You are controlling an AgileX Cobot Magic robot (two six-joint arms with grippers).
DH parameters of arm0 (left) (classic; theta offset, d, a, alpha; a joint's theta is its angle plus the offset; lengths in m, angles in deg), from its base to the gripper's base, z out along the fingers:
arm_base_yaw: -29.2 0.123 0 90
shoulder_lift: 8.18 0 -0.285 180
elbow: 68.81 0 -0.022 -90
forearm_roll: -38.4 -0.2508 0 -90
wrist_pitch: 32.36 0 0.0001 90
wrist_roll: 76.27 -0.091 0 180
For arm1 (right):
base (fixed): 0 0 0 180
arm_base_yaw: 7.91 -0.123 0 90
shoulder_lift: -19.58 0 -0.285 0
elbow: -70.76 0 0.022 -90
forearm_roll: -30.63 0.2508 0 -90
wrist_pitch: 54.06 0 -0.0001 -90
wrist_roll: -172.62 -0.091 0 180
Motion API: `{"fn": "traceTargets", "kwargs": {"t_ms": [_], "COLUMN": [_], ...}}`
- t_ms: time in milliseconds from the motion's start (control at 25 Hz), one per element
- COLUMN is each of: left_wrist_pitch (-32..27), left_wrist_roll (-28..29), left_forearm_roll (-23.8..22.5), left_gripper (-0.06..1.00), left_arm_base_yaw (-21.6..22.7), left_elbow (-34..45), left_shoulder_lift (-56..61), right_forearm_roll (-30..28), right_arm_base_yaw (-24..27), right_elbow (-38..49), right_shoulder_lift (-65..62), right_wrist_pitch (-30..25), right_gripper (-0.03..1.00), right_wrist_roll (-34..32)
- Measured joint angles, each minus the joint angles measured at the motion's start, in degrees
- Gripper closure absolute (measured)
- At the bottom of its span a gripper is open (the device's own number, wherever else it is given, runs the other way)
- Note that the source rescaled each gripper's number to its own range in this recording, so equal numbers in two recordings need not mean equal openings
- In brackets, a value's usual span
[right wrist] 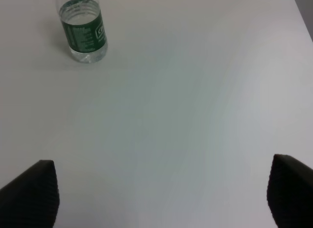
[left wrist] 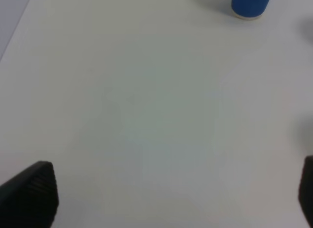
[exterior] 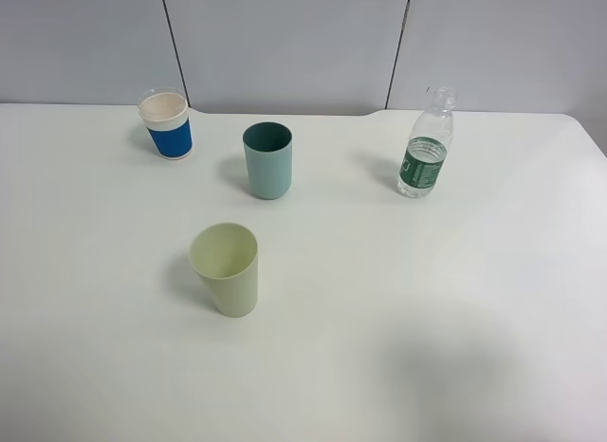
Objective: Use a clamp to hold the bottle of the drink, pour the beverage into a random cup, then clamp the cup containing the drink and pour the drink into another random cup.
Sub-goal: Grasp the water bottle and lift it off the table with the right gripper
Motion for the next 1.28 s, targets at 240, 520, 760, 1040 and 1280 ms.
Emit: {"fn": "traceTargets", "kwargs": {"t_ms": [240,520,760,1040,1280], "left_wrist_pitch": [0.0,0.0,0.0,0.0,0.0], "left_wrist_roll": [0.0,0.0,0.0,0.0,0.0], "left_forearm_roll": [0.0,0.0,0.0,0.0,0.0], "left_gripper": [-0.06,-0.06,-0.06,-0.06,-0.06], "left_arm_base_yaw": [0.0,0.0,0.0,0.0,0.0], "left_elbow": [0.0,0.0,0.0,0.0,0.0], "left_shoulder_lift": [0.0,0.0,0.0,0.0,0.0], "right_forearm_roll": [0.0,0.0,0.0,0.0,0.0], "right_arm_base_yaw": [0.0,0.0,0.0,0.0,0.0], "right_elbow": [0.0,0.0,0.0,0.0,0.0], "right_shoulder_lift": [0.0,0.0,0.0,0.0,0.0], "right_wrist_pitch": [0.0,0.0,0.0,0.0,0.0], "right_gripper": [0.22,0.22,0.22,0.22,0.22], "right_wrist_roll": [0.0,0.0,0.0,0.0,0.0]}}
